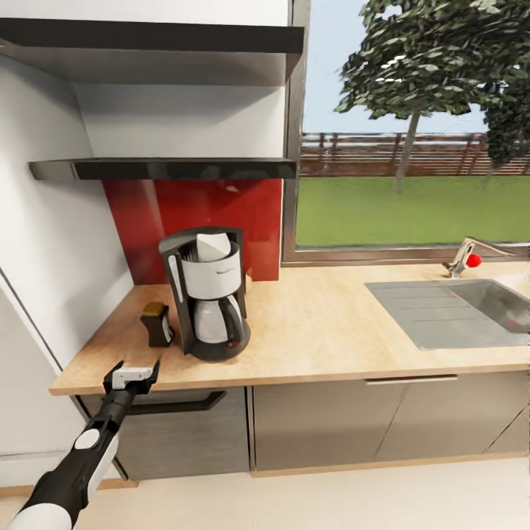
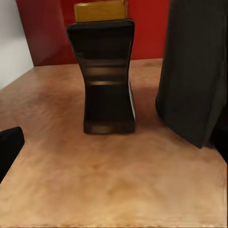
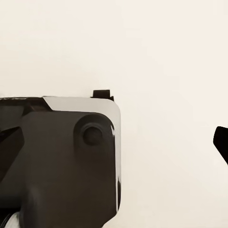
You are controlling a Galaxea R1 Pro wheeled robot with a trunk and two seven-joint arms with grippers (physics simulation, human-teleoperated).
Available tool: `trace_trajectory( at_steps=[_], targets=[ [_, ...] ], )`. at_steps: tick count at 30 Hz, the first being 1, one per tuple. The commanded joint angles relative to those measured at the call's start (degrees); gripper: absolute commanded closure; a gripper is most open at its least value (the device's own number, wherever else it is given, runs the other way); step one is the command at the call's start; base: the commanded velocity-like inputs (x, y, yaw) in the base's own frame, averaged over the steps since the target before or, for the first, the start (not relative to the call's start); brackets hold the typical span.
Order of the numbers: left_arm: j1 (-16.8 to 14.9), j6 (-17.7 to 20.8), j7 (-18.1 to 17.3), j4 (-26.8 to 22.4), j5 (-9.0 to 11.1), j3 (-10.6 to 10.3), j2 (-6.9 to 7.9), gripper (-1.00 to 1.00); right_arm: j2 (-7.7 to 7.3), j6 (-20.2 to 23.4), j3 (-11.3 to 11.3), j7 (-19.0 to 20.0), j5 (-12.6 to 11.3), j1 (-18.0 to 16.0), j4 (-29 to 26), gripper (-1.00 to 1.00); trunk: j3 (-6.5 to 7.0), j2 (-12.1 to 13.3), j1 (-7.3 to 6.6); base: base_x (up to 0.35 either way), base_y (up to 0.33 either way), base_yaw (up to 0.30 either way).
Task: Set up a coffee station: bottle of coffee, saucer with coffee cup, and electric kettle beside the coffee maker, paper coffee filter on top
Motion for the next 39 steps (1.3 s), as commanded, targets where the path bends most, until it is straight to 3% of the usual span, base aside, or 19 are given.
trace_trajectory(
  at_steps=[1, 12, 21, 24, 26, 31, 34, 39],
  targets=[
    [0.3, -0.6, -0.5, -0.3, 0.2, 0.2, -0.04, -1.0, -0.01, -0.2, -0.3, 0.2, 0.2, -0.1, 0.1, -1.0, -0.13, -0.1, 0.01, -0.239, -0.003, 0.0],
    [2.0, -2.0, -0.5, -1.1, 0.3, 0.2, -0.05, -1.0, 0.24, -0.2, -0.2, 0.2, 0.2, -0.1, 0.1, -1.0, -0.13, -0.1, 0.01, -0.319, -0.001, 0.0],
    [3.2, -2.1, -0.5, -0.8, 1.7, 0.3, -0.05, -1.0, 0.27, -0.2, -0.2, 0.2, 0.2, -0.1, 0.1, -1.0, -0.13, -0.1, 0.01, -0.292, 0.0, 0.0],
    [5.3, -3.2, -0.5, -1.0, 3.4, 0.4, 0.01, -1.0, 0.28, -0.2, -0.2, 0.2, 0.2, -0.1, 0.1, -1.0, -0.13, -0.1, 0.01, -0.065, 0.0, 0.0],
    [7.5, -5.7, -0.5, -0.9, 6.5, 0.3, 0.14, -1.0, 0.33, -0.2, -0.2, 0.2, 0.2, -0.1, 0.1, -1.0, -0.13, -0.1, 0.01, -0.018, 0.0, 0.0],
    [11.2, -7.0, -0.9, -0.4, 8.9, 0.2, 0.24, -1.0, 0.34, -0.2, -0.2, 0.2, 0.2, -0.1, 0.0, -1.0, -0.13, -0.1, 0.01, -0.005, 0.0, 0.0],
    [13.6, -7.1, -1.2, 1.1, 8.5, -0.2, 0.13, -1.0, 0.39, -0.3, -0.3, 0.2, 0.1, -0.1, 0.0, -1.0, -0.13, -0.1, 0.01, -0.001, 0.0, 0.0],
    [16.9, -6.9, -0.8, 10.8, 3.2, -0.2, 0.18, -1.0, 0.56, -0.4, -0.4, 0.2, -0.2, -0.1, -0.1, -1.0, -0.13, -0.1, 0.01, 0.0, 0.0, 0.0]
  ],
)
